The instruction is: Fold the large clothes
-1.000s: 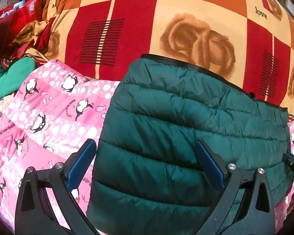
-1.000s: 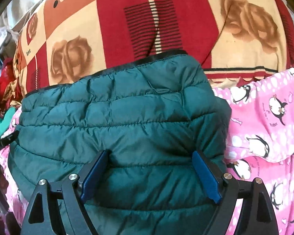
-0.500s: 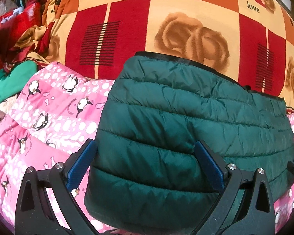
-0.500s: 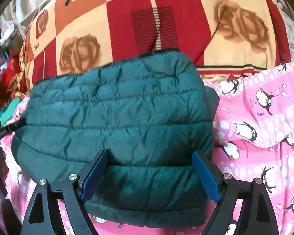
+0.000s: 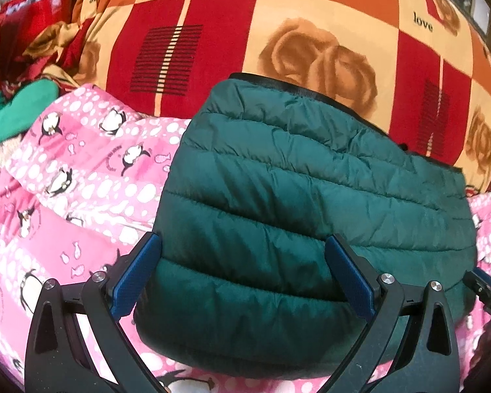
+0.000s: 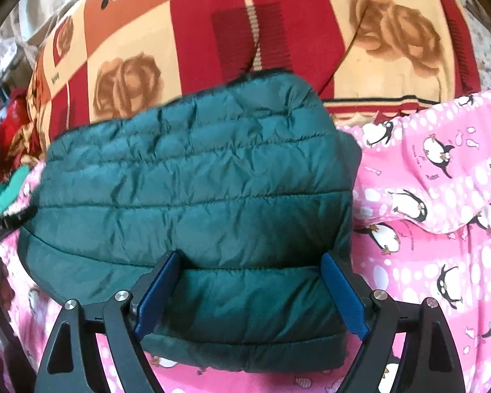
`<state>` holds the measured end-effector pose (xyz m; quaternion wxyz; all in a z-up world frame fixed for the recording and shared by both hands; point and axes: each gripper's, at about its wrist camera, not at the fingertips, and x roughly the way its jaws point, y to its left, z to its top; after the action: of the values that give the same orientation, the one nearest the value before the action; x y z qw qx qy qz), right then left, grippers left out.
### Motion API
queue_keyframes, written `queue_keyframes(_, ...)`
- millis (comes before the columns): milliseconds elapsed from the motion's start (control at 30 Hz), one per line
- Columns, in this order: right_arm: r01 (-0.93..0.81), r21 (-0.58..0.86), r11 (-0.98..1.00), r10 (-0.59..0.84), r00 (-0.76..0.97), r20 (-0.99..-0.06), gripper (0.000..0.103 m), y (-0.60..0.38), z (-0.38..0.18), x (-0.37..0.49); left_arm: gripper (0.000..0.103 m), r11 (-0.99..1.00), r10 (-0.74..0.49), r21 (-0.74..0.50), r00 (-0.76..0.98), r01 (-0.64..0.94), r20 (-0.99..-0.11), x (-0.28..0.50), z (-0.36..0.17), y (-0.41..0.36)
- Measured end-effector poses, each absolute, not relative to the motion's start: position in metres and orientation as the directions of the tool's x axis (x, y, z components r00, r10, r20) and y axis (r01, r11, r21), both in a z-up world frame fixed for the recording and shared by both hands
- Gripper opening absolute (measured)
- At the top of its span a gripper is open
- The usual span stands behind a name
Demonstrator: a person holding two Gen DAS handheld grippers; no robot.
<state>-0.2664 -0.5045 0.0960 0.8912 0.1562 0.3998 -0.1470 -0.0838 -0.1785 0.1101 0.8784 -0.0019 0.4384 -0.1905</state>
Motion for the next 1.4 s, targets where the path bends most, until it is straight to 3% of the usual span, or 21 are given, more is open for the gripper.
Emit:
queue_keyframes(133, 0.401, 0.177, 0.899, -0.139, 0.644, -0.752, 0.086, -0.51, 0.105, -0.268, 0.101, 0.91, -0.398, -0.252, 0.522, 0.329, -0.754, -0.086, 0.114, -0.169)
queue_keyframes(233, 0.419, 0.181, 0.89, -0.147, 0.639, -0.755, 0.094, -0.518, 0.107, -0.266, 0.101, 0.895, -0.439, -0.311, 0.507, 0.319, -0.742, -0.084, 0.116, -0.162)
queue_keyframes(600, 0.449, 0.189, 0.873, -0.151, 0.618, -0.771, 0.094, -0.539, 0.105, -0.252, 0.101, 0.87, -0.491, -0.393, 0.465, 0.297, -0.737, -0.068, 0.106, -0.152)
queue_keyframes(833, 0.449, 0.263, 0.854, -0.082, 0.615, -0.784, 0.099, -0.566, 0.084, -0.238, 0.102, 0.842, -0.54, -0.47, 0.415, 0.265, -0.733, -0.047, 0.088, -0.146)
queue_keyframes(1000, 0.419, 0.354, 0.836, 0.016, 0.626, -0.779, 0.102, -0.585, 0.068, -0.226, 0.102, 0.755, -0.653, -0.631, 0.287, 0.179, -0.701, -0.025, 0.055, -0.139)
queue_keyframes(1400, 0.328, 0.487, 0.81, 0.19, 0.638, -0.746, 0.103, -0.604, 0.044, -0.198, 0.103, 0.759, -0.651, -0.616, 0.24, 0.21, -0.72, -0.007, 0.047, -0.156)
